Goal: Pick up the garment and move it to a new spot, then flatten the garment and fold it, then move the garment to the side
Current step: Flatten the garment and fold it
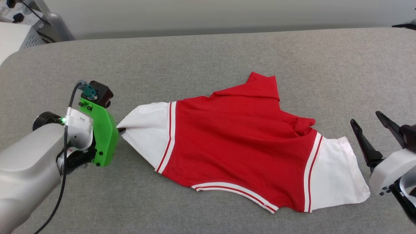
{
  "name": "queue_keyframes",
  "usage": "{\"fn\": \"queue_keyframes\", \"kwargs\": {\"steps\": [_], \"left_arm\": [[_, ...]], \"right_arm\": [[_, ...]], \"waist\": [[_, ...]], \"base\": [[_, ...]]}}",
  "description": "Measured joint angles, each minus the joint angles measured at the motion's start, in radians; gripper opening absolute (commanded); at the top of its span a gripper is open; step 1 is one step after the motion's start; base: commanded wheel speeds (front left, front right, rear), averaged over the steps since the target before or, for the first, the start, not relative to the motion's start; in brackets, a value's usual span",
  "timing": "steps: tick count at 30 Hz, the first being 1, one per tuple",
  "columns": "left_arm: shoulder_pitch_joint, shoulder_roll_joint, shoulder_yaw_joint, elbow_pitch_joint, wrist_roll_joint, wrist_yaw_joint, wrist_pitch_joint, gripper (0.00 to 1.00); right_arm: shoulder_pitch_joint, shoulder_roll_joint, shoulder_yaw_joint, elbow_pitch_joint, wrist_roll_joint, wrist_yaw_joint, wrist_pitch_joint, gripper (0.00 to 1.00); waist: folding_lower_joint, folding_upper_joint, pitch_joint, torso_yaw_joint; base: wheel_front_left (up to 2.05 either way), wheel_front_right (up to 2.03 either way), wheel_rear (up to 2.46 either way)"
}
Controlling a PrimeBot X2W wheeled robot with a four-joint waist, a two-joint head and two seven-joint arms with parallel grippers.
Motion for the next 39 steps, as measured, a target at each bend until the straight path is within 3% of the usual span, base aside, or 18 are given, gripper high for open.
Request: {"fn": "queue_keyframes", "kwargs": {"steps": [9,15,21,26,34,35,37,39], "left_arm": [[0.048,0.114,0.029,-0.161,-0.005,0.062,-0.054,0.00],[0.076,0.136,0.026,-0.237,-0.005,0.113,-0.057,0.00],[0.078,0.135,0.024,-0.275,-0.003,0.137,-0.054,0.00],[0.077,0.134,0.025,-0.283,0.004,0.143,-0.052,0.00],[0.077,0.129,0.025,-0.278,0.005,0.146,-0.060,0.00],[0.077,0.129,0.025,-0.275,0.005,0.146,-0.063,0.00],[0.079,0.129,0.025,-0.271,0.005,0.145,-0.071,0.00],[0.082,0.130,0.026,-0.268,0.004,0.145,-0.084,0.00]], "right_arm": [[0.044,-0.225,0.067,-0.090,0.201,0.000,0.523,1.00],[0.091,-0.252,0.095,-0.089,0.292,0.000,0.705,1.00],[0.090,-0.222,0.127,-0.041,0.293,0.000,0.724,1.00],[0.062,-0.180,0.186,0.065,0.273,0.000,0.685,1.00],[0.004,-0.175,0.274,0.221,0.278,0.002,0.603,1.00],[0.003,-0.175,0.283,0.230,0.295,0.002,0.586,0.53],[-0.002,-0.177,0.290,0.240,0.326,0.001,0.553,0.00],[-0.008,-0.187,0.307,0.243,0.332,0.000,0.510,0.00]], "waist": [[0.0000,0.0000,-0.055,0.015],[0.0000,0.0000,-0.050,0.030],[0.0000,0.0000,-0.023,0.043],[0.0000,0.0000,0.004,0.049],[0.0000,-0.0001,0.025,0.059],[0.0000,-0.0001,0.024,0.059],[0.0000,0.0000,0.018,0.057],[0.0000,0.0000,0.008,0.055]], "base": [[0.00,0.00,0.00],[0.00,0.00,0.00],[0.00,0.00,0.00],[0.00,0.00,0.00],[0.00,0.00,0.00],[0.00,0.00,0.00],[0.00,0.00,0.00],[0.00,0.00,0.00]]}}
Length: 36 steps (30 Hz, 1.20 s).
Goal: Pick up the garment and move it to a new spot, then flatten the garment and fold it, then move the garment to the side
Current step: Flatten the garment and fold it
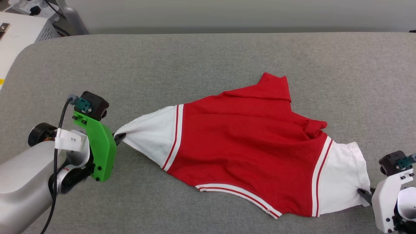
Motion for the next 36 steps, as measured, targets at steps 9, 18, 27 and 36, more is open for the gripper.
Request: {"fn": "queue_keyframes", "kwargs": {"steps": [9,18,27,36], "left_arm": [[0.025,0.020,0.034,-0.066,-0.025,-0.014,-0.084,0.00],[-0.005,0.069,0.113,-0.227,0.008,-0.012,-0.183,0.00],[-0.139,0.053,0.211,-0.294,0.048,-0.004,-0.271,0.00],[-0.310,-0.057,0.274,-0.223,0.124,-0.014,-0.320,0.00]], "right_arm": [[0.010,-0.014,-0.060,-0.106,0.085,0.000,-0.139,0.00],[0.033,-0.048,-0.270,-0.328,0.091,0.000,-0.172,0.00],[-0.031,-0.031,-0.448,-0.532,0.086,0.000,-0.138,0.00],[-0.286,-0.017,-0.495,-0.580,0.068,0.000,-0.129,0.00]], "waist": [[0.0000,0.0000,-0.076,-0.005],[0.0000,0.0001,-0.136,-0.009],[0.0000,0.0000,-0.164,-0.011],[0.0000,0.0000,-0.145,-0.015]], "base": [[0.00,0.00,0.00],[0.00,0.00,0.00],[0.00,0.00,0.00],[0.00,0.00,0.00]]}}
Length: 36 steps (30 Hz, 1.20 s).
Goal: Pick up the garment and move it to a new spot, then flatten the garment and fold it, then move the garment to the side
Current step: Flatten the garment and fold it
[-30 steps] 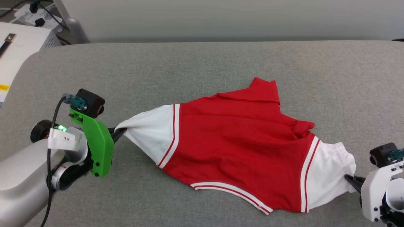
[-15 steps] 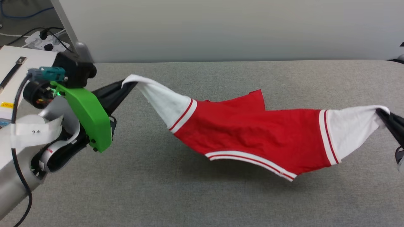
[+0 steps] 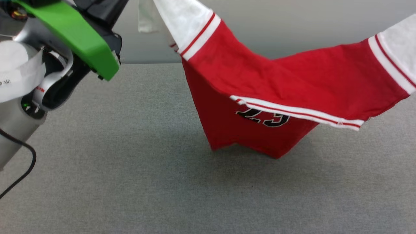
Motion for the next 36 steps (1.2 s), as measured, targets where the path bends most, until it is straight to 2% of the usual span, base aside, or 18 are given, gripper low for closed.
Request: {"fn": "queue_keyframes", "kwargs": {"steps": [4,11,21,27,31,36], "left_arm": [[-0.074,-0.051,0.020,0.061,0.021,0.000,-0.007,0.00],[-0.226,-0.141,0.050,0.198,0.039,-0.016,-0.015,0.00],[-0.490,-0.243,0.074,0.463,0.150,-0.040,-0.061,0.00],[-0.616,-0.304,0.107,0.630,0.161,-0.058,-0.135,0.00],[-0.659,-0.321,0.111,0.722,0.166,-0.080,-0.171,0.00],[-0.658,-0.338,0.107,0.792,0.166,-0.105,-0.210,0.00]], "right_arm": [[-0.120,0.011,0.021,0.037,-0.022,0.000,-0.006,0.00],[-0.367,0.041,0.086,0.173,-0.075,0.000,-0.030,0.00],[-0.790,0.075,0.232,0.475,-0.149,0.000,-0.119,0.00],[-1.007,0.095,0.298,0.644,-0.191,0.000,-0.192,0.00],[-1.108,0.120,0.334,0.747,-0.198,0.000,-0.251,0.00],[-1.135,0.148,0.400,0.843,-0.199,0.000,-0.323,0.00]], "waist": [[0.0000,0.0000,0.027,-0.001],[0.0001,0.0000,0.106,-0.003],[0.0002,0.0000,0.263,-0.007],[0.0003,0.0000,0.360,-0.003],[0.0003,0.0000,0.417,0.001],[0.0004,0.0000,0.465,0.004]], "base": [[0.00,0.00,0.00],[0.00,0.00,0.00],[0.00,0.00,0.00],[0.00,0.00,0.00],[0.00,0.00,0.00],[0.00,0.00,0.00]]}}
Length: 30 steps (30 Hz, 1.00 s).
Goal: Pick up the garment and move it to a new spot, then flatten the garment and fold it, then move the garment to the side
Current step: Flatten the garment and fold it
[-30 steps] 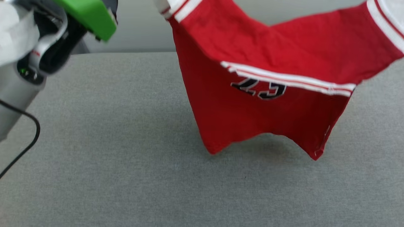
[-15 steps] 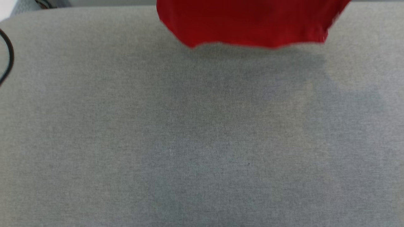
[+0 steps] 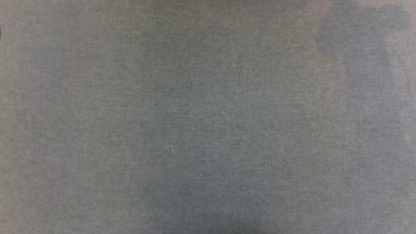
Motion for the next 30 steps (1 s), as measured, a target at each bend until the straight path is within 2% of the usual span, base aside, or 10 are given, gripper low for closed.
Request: {"fn": "queue_keyframes", "kwargs": {"steps": [8,15,24,30], "left_arm": [[0.169,0.004,0.022,0.009,-0.010,-0.017,-0.032,0.00],[0.444,0.055,0.106,-0.108,-0.006,-0.009,-0.034,0.00],[0.932,0.099,0.193,-0.284,-0.016,0.059,-0.034,0.00],[1.241,0.164,0.214,-0.395,-0.046,0.120,-0.034,0.00]], "right_arm": [[0.123,0.010,0.082,0.043,0.067,0.000,-0.123,0.00],[0.338,-0.005,0.156,0.024,0.134,0.000,-0.201,0.00],[0.707,-0.024,0.174,-0.045,0.186,0.000,-0.263,0.00],[0.959,-0.028,0.136,-0.099,0.223,0.000,-0.271,0.00]], "waist": [[-0.0001,0.0000,-0.018,-0.001],[-0.0003,0.0000,-0.084,-0.001],[-0.0005,0.0000,-0.206,0.005],[-0.0005,0.0000,-0.295,0.005]], "base": [[0.00,0.00,0.00],[0.00,0.00,0.00],[0.00,0.00,0.00],[0.00,0.00,0.00]]}}
